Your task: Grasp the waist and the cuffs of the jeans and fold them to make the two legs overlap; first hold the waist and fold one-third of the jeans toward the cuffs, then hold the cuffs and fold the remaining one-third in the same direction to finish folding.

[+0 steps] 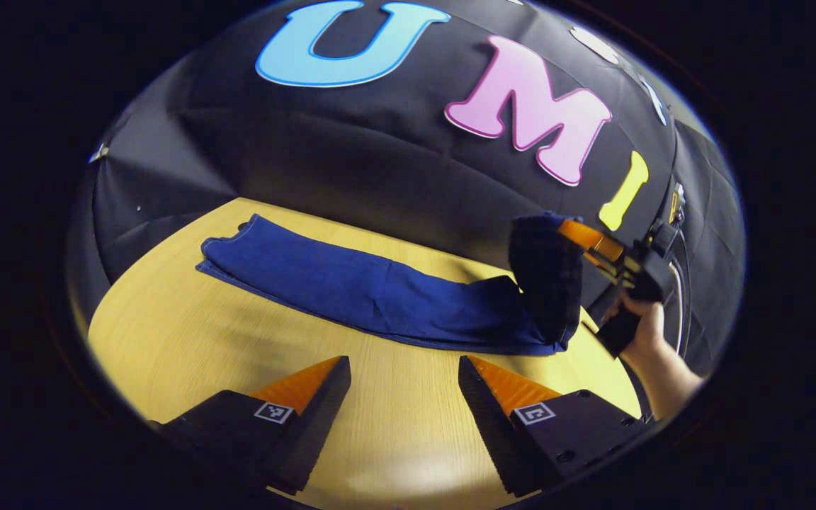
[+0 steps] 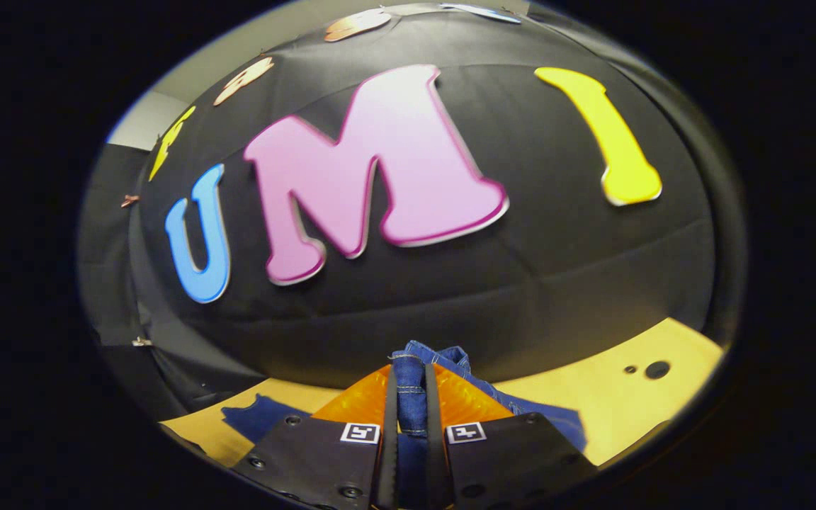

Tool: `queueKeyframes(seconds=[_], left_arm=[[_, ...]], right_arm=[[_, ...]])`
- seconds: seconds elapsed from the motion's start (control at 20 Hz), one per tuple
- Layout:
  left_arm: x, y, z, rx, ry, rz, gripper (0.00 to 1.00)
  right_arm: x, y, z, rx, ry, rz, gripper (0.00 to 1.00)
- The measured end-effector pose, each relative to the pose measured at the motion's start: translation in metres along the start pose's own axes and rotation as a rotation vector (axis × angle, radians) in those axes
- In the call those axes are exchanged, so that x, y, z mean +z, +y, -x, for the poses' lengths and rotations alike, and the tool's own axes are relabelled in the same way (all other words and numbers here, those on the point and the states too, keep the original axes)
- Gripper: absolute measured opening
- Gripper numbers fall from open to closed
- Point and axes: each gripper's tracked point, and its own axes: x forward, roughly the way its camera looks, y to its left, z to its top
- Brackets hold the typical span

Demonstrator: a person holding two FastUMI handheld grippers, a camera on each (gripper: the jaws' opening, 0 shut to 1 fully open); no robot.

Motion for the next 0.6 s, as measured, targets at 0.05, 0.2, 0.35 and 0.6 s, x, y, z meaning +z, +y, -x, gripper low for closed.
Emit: queueKeyframes(seconds=[0.05,0.2,0.35,0.6], left_arm=[[0.001,0.009,-0.003,0.004,-0.018,0.016,0.92],[0.014,0.041,-0.012,0.026,-0.076,0.046,0.97],[0.025,0.070,-0.018,0.060,-0.116,0.077,0.97],[0.067,0.137,-0.023,0.199,-0.226,0.048,0.97]], right_arm=[[-0.021,0.008,0.010,0.018,0.015,0.007,0.19],[-0.084,0.055,-0.019,0.045,0.043,0.008,0.19],[-0.126,0.080,-0.016,0.084,0.103,-0.082,0.19],[-0.152,0.084,-0.001,0.075,0.199,-0.061,0.67]])
